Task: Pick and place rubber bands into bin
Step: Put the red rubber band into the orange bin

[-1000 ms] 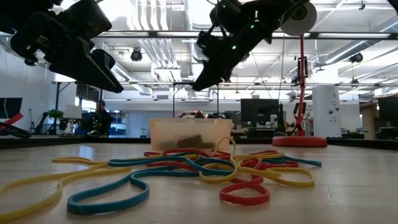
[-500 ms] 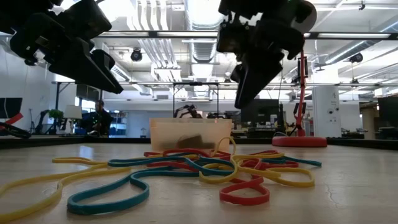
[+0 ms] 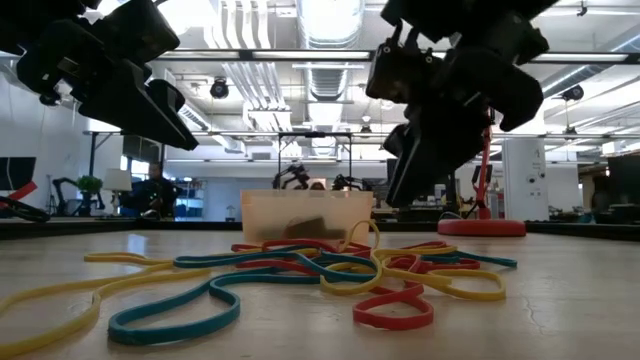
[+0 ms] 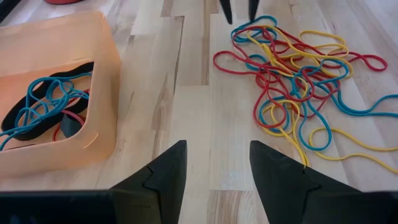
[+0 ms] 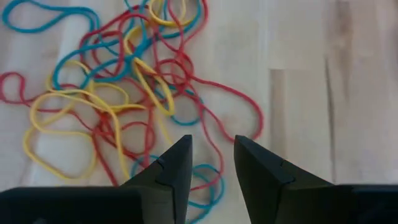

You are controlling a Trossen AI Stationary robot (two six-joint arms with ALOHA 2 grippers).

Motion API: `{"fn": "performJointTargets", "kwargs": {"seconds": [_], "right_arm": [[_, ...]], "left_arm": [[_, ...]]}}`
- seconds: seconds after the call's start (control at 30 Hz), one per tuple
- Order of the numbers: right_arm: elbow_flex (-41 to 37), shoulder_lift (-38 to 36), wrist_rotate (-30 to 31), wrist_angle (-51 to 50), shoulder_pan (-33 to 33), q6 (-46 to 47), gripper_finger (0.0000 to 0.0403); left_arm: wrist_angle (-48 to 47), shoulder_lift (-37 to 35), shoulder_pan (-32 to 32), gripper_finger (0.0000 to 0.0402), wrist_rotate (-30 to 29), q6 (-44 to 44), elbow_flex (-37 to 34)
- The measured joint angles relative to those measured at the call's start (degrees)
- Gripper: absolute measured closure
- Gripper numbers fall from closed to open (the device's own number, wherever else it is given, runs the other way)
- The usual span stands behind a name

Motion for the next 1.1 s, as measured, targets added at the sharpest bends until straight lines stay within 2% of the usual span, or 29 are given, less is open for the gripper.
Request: {"fn": "performJointTargets", "kwargs": {"seconds": [0.4,0.53,1.1], "right_arm": [[-5.0,0.0,1.3,7.6,-0.1,2.4,0.0266],[-6.8,0.0,1.3,11.8,-0.1,2.5,0.0268],[-10.6,0.1,1.2,17.7,0.3,5.2,0.0281]], "left_arm": [[0.0,0.0,0.0,0.0242,0.0,0.0,0.0],[0.0,0.0,0.0,0.0242,0.0,0.0,0.0],[0.0,0.0,0.0,0.0242,0.0,0.0,0.0]]}}
